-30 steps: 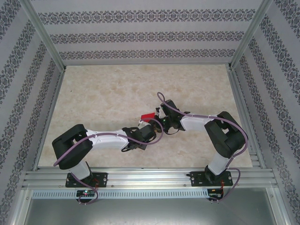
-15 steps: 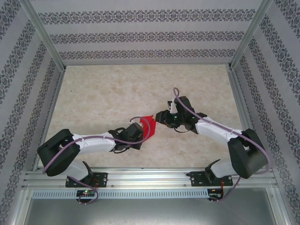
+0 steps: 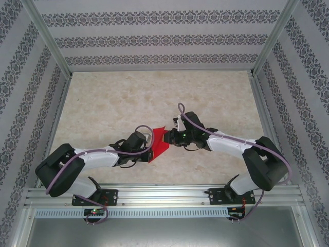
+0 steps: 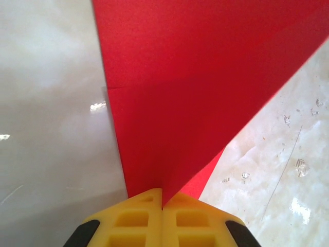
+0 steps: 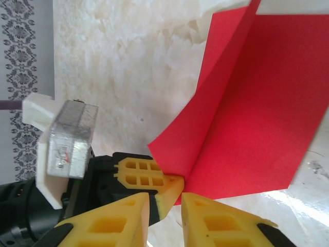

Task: Fold a paper plane with a square sheet of paper (pick it up from the middle)
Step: Fourth fold the wing at the center of the table.

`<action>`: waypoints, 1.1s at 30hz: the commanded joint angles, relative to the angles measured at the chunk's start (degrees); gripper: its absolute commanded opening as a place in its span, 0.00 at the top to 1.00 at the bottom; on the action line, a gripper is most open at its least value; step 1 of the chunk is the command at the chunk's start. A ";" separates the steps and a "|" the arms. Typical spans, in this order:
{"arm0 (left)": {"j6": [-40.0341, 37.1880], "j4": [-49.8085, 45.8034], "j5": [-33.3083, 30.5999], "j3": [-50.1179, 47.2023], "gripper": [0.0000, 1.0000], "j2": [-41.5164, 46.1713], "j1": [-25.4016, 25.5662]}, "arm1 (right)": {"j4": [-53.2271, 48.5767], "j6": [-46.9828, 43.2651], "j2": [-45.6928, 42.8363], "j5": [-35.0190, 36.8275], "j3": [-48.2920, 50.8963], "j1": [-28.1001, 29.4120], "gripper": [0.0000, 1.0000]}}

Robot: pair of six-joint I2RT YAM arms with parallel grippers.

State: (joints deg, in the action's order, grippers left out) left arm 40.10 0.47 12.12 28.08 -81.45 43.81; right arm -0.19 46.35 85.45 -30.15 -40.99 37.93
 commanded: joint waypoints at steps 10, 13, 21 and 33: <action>5.43 8.49 7.51 -4.19 0.94 0.19 -4.64 | 8.29 1.69 10.25 -2.57 -6.78 4.57 0.81; 5.52 8.83 8.92 -4.26 0.94 0.06 -5.53 | 9.28 2.13 12.73 -3.37 -8.25 4.75 0.81; 6.52 10.47 12.44 -5.21 0.94 -0.01 -7.73 | 9.64 2.26 17.58 -4.39 -11.47 4.65 0.81; 4.83 7.63 12.53 -5.65 0.87 -0.20 -8.88 | 8.89 2.30 21.43 -2.45 -12.50 3.23 0.81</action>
State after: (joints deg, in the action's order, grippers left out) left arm 45.74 8.14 23.99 23.07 -81.10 35.64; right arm 7.40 48.40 105.54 -33.08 -52.03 41.85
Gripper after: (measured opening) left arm 0.128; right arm 0.190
